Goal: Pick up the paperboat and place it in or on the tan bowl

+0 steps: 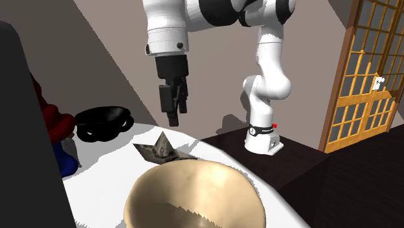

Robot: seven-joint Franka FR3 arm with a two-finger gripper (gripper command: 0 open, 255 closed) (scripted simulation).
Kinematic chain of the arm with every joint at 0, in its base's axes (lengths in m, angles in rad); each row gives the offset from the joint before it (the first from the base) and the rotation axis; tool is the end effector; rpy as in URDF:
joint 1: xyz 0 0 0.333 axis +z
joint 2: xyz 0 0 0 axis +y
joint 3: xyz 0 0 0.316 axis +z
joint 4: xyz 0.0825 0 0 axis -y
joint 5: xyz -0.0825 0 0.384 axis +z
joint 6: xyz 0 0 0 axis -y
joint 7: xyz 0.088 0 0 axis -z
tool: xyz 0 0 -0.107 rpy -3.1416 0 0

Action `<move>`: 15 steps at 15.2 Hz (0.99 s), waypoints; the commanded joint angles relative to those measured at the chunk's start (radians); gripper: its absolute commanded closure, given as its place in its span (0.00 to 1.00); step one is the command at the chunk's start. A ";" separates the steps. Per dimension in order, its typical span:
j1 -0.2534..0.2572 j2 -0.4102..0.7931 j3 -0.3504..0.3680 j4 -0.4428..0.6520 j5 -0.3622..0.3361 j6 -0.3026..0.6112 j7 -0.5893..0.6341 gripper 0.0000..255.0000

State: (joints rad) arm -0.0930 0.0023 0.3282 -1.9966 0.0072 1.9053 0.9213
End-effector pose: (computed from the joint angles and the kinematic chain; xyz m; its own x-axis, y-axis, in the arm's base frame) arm 0.5293 0.1273 0.4498 0.7692 -0.6360 -0.0623 -0.6323 -0.7715 0.0699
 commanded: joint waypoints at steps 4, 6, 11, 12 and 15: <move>0.015 0.206 -0.008 0.190 -0.064 0.008 0.191 0.00; 0.021 0.248 -0.015 0.220 -0.076 0.018 0.224 0.00; 0.022 0.263 -0.017 0.171 -0.082 0.082 0.228 0.00; 0.023 0.267 -0.018 0.162 -0.083 0.094 0.229 0.00; 0.023 0.269 -0.018 0.157 -0.084 0.101 0.230 0.00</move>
State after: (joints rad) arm -0.0701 0.2711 0.3103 -1.8385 -0.0770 2.0045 1.1512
